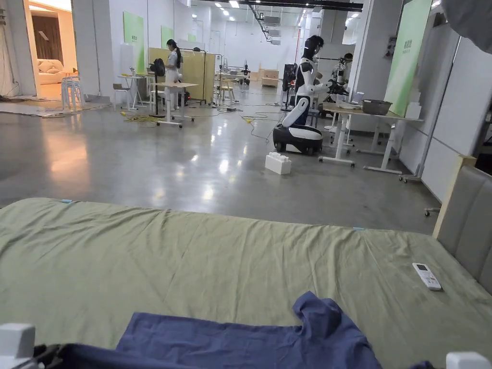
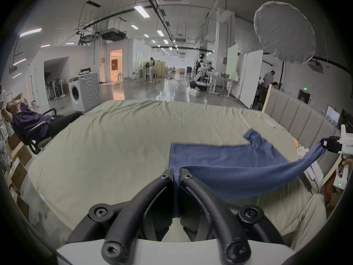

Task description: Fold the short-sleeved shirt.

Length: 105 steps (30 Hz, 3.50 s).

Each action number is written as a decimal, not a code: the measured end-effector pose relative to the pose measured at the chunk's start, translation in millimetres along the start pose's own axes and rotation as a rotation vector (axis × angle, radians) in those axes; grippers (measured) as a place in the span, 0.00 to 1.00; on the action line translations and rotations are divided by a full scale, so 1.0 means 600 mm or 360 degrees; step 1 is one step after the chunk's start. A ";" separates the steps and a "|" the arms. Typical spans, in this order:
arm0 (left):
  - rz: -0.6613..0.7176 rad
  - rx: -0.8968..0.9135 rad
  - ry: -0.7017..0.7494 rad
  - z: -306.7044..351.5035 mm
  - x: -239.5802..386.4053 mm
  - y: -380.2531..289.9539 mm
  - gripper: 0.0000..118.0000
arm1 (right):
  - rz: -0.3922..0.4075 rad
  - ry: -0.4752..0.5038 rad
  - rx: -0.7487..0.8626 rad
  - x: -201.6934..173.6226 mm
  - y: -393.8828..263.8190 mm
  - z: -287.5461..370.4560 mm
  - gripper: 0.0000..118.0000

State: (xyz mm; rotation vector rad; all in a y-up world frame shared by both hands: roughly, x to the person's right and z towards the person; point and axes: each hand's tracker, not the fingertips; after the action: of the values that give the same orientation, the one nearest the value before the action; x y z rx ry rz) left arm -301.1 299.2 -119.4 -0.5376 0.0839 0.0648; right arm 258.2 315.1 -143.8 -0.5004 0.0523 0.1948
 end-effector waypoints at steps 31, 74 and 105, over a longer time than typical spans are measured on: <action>-0.0201 -0.0727 0.0103 -0.057 0.004 -0.209 0.42 | 0.0088 -0.0035 -0.0730 -0.043 -0.239 -0.063 0.45; -0.0037 -0.0120 0.0041 -0.011 0.059 -0.051 0.03 | -0.0100 -0.0139 0.0602 -0.162 -0.002 -0.047 0.00; -0.0030 -0.1013 0.0126 -0.125 0.010 -0.200 0.07 | -0.0101 -0.0097 0.0307 -0.139 -0.075 -0.067 0.00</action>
State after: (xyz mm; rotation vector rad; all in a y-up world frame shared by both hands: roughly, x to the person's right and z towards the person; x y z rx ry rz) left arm -289.7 158.2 -123.1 -1.1774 0.1365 0.0514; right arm 185.3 242.4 -149.7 -0.3032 -0.0044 0.1408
